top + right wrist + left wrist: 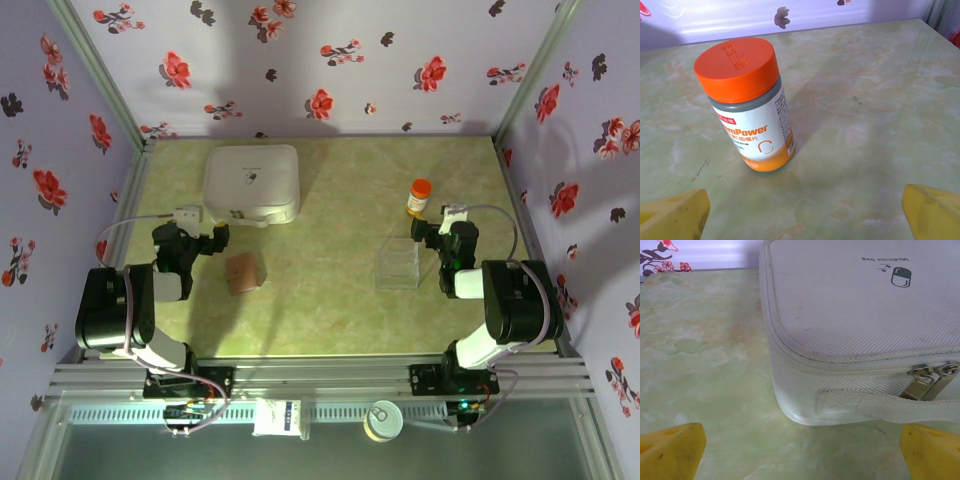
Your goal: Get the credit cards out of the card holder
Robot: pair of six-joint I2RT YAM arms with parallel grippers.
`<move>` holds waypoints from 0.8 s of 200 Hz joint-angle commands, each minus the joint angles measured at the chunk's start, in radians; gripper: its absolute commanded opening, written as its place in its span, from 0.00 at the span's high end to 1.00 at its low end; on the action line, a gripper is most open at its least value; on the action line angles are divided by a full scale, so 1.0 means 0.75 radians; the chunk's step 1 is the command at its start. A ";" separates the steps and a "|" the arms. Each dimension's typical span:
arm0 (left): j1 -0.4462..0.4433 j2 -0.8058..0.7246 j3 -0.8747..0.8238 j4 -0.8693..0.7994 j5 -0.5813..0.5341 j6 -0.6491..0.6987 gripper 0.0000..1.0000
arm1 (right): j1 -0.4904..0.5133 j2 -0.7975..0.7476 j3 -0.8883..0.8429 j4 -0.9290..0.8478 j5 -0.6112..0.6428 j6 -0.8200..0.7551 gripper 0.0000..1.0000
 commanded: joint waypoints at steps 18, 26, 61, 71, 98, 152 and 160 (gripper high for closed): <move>0.010 0.001 -0.006 0.039 -0.022 0.006 0.00 | -0.012 0.002 -0.012 0.030 -0.014 -0.014 0.01; 0.010 0.001 -0.001 0.035 -0.040 -0.001 0.00 | -0.012 0.004 -0.011 0.030 -0.014 -0.013 0.01; 0.009 0.002 -0.001 0.030 -0.046 -0.001 0.00 | -0.012 0.004 -0.008 0.025 -0.015 -0.013 0.01; 0.010 0.000 -0.003 0.031 -0.046 -0.001 0.00 | -0.012 0.002 -0.010 0.029 -0.014 -0.015 0.01; 0.011 -0.012 -0.005 0.031 -0.061 -0.006 0.00 | -0.011 -0.004 -0.026 0.055 -0.019 -0.027 0.01; 0.006 -0.210 0.006 -0.147 -0.226 -0.066 0.00 | -0.002 -0.160 0.027 -0.181 0.000 -0.023 0.01; 0.006 -0.241 0.011 -0.177 -0.249 -0.070 0.00 | 0.000 -0.178 0.040 -0.221 -0.011 -0.028 0.01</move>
